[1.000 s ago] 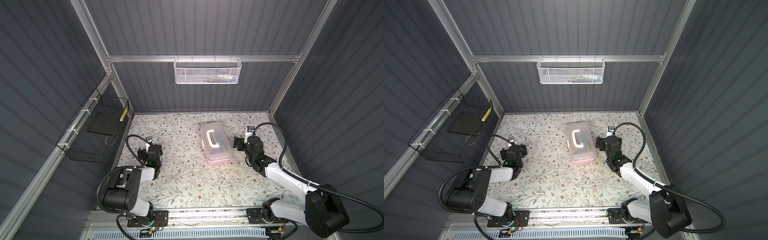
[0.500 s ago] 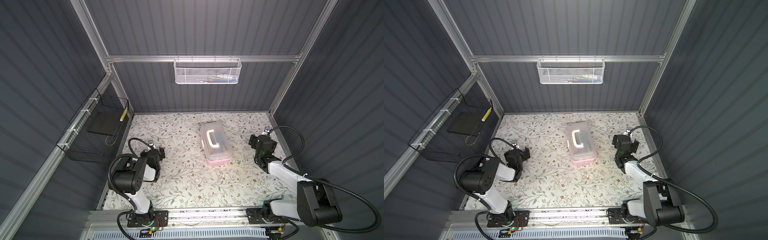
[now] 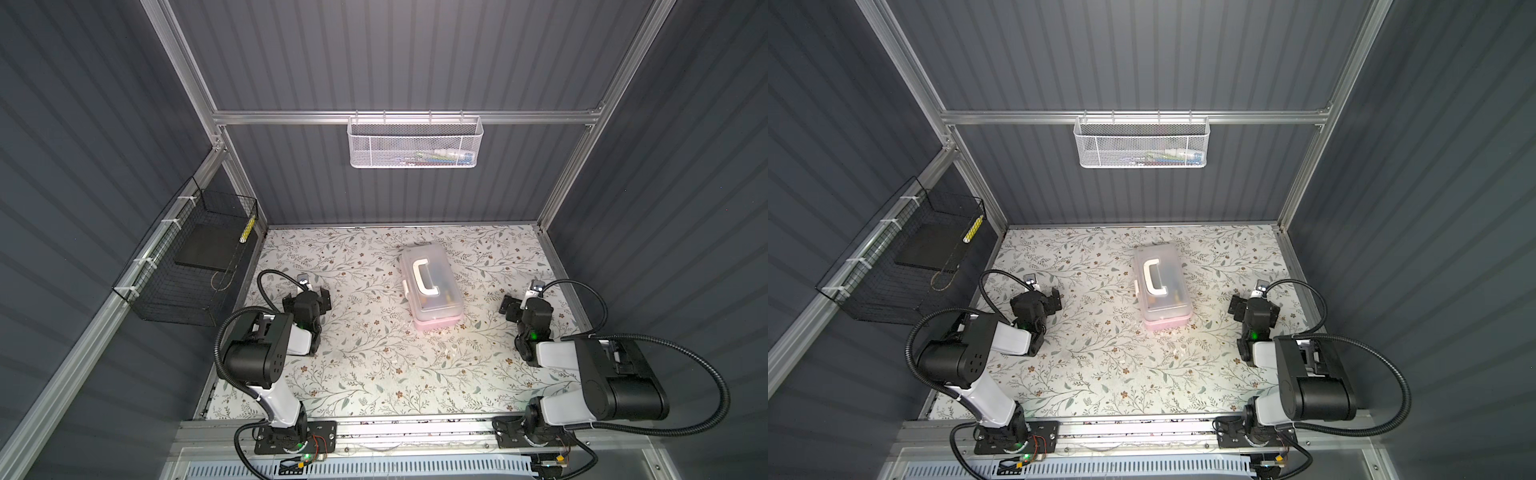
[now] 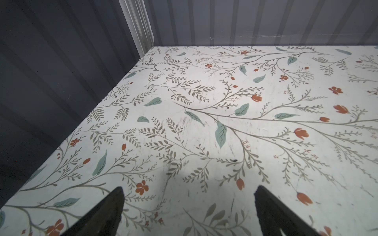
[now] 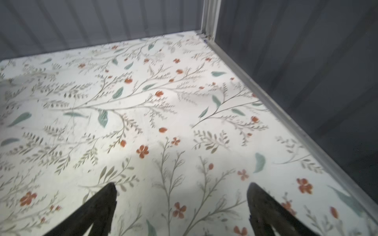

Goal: Pack the tool kit

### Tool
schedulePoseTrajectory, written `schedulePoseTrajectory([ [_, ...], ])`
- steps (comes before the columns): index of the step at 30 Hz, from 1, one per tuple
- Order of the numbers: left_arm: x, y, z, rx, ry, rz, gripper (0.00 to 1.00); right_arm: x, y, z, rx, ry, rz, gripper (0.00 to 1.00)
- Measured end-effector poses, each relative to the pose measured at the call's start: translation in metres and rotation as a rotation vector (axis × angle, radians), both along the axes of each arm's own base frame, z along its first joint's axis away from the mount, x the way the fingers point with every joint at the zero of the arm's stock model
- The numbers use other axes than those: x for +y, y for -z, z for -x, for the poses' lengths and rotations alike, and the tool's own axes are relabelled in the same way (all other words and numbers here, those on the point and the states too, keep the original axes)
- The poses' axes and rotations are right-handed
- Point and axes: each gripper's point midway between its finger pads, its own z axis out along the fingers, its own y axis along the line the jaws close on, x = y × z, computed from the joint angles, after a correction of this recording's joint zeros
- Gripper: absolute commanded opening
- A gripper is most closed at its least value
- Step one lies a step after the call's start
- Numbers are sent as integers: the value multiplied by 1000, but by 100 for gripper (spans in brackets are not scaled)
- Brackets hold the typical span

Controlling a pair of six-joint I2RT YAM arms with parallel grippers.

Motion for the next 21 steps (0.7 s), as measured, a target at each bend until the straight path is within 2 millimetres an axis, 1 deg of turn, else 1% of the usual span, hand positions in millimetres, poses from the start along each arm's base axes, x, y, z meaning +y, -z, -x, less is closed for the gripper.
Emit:
schedulePoseTrajectory([
  [3, 0, 0, 0, 1, 0, 0, 100, 4, -15, -10, -54, -28, -6, 99],
  [6, 0, 1, 0, 2, 0, 0, 100, 6, -31, -15, -122, -37, 0, 99],
  [10, 0, 1, 0, 3, 0, 0, 100, 9, -35, -17, -139, -48, 8, 99],
  [17, 0, 1, 0, 3, 0, 0, 100, 15, -34, -18, -133, -94, -2, 99],
  [21, 0, 1, 0, 3, 0, 0, 100, 12, -36, -23, -128, -109, -17, 99],
])
